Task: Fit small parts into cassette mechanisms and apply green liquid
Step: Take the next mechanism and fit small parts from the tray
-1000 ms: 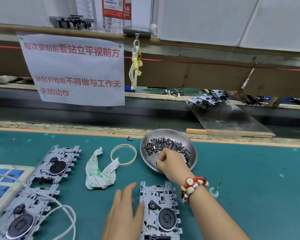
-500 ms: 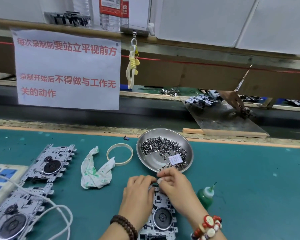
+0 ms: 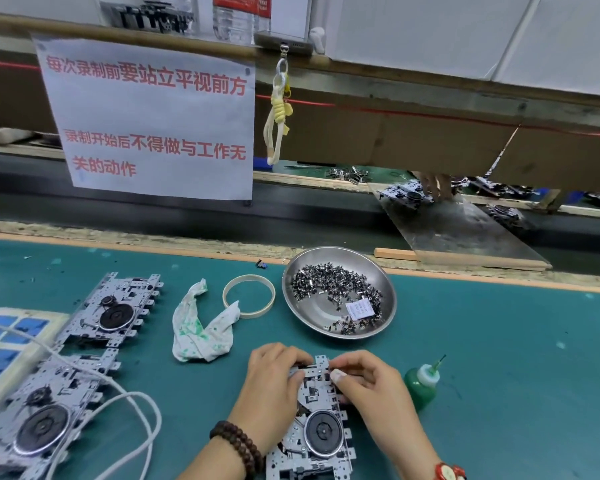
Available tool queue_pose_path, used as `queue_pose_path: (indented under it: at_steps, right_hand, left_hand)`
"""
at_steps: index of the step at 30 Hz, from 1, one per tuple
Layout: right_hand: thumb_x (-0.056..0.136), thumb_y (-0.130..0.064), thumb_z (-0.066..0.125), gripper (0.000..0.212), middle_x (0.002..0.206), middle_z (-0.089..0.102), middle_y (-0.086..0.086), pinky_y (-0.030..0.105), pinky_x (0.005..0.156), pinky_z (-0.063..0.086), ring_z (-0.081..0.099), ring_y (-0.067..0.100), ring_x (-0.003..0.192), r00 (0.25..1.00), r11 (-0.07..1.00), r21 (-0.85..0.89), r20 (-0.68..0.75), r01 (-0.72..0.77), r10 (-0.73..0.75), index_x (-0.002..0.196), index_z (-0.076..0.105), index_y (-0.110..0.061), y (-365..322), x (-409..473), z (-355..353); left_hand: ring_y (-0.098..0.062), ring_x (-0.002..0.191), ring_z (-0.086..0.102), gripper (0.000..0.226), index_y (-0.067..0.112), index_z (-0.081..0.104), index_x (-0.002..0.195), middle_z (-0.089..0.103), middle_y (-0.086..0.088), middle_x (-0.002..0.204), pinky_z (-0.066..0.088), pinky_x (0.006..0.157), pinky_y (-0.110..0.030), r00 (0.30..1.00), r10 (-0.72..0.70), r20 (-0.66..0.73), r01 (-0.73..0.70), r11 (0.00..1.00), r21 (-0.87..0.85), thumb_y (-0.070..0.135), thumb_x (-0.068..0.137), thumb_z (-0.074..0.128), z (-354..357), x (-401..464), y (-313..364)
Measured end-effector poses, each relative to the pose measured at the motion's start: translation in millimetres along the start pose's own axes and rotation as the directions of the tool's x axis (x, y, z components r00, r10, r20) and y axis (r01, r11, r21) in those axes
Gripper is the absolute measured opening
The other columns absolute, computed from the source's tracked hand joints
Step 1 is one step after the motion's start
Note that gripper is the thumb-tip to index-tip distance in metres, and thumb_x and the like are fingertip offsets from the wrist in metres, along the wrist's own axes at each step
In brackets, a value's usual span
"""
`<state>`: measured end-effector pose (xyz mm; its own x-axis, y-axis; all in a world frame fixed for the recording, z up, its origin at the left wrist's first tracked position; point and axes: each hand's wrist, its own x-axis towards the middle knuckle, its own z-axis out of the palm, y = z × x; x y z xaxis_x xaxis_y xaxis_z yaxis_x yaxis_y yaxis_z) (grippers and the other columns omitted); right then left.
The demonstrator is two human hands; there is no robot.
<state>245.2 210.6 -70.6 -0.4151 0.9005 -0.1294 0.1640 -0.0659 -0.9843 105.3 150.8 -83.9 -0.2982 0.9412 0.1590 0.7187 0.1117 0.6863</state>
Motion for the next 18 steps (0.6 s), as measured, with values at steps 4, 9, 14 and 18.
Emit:
queue_pose_path:
  at_steps: [4,9,14,18]
  right_hand:
    - [0.083,0.008,0.061,0.017,0.073,0.066,-0.001,0.015,0.053,0.048,0.060,-0.003,0.059,1.000,1.000,0.003,0.012,-0.017,0.017,0.081,0.065,-0.009,2.3,1.7,-0.1]
    - [0.084,0.008,0.059,0.019,0.072,0.066,0.001,0.014,0.051,0.047,0.058,-0.004,0.058,1.000,1.000,0.006,0.018,-0.015,0.015,0.080,0.065,-0.009,3.0,3.1,1.1]
    - [0.084,0.005,0.061,0.018,0.069,0.067,-0.002,0.015,0.050,0.046,0.058,-0.003,0.059,1.000,1.000,-0.012,0.015,-0.014,0.014,0.080,0.066,-0.011,3.7,4.0,0.4]
    - [0.083,0.005,0.062,0.018,0.067,0.067,-0.003,0.015,0.050,0.044,0.057,-0.003,0.058,1.000,1.000,-0.031,0.022,-0.007,0.008,0.079,0.066,-0.012,3.0,3.9,-0.1]
  left_hand:
    - [0.005,0.109,0.019,0.020,0.032,0.052,0.114,0.041,0.026,0.103,0.009,0.089,0.001,1.000,0.009,-0.025,-0.008,1.000,0.011,0.028,0.096,0.044,1.2,-0.4,2.3]
    - [0.000,0.113,0.029,0.012,0.036,0.056,0.103,0.042,0.029,0.096,0.025,0.101,-0.020,1.000,0.001,-0.021,-0.001,1.000,0.008,0.036,0.093,0.049,2.8,-0.3,6.7]
    - [0.001,0.112,0.028,0.010,0.035,0.056,0.097,0.041,0.027,0.096,0.022,0.091,-0.019,1.000,-0.007,-0.015,0.007,1.000,0.022,0.039,0.092,0.048,4.8,3.6,11.7]
    - [0.002,0.111,0.028,0.009,0.035,0.055,0.096,0.041,0.027,0.096,0.023,0.090,-0.020,1.000,-0.015,-0.012,0.015,0.999,0.029,0.039,0.093,0.048,4.2,5.0,11.9]
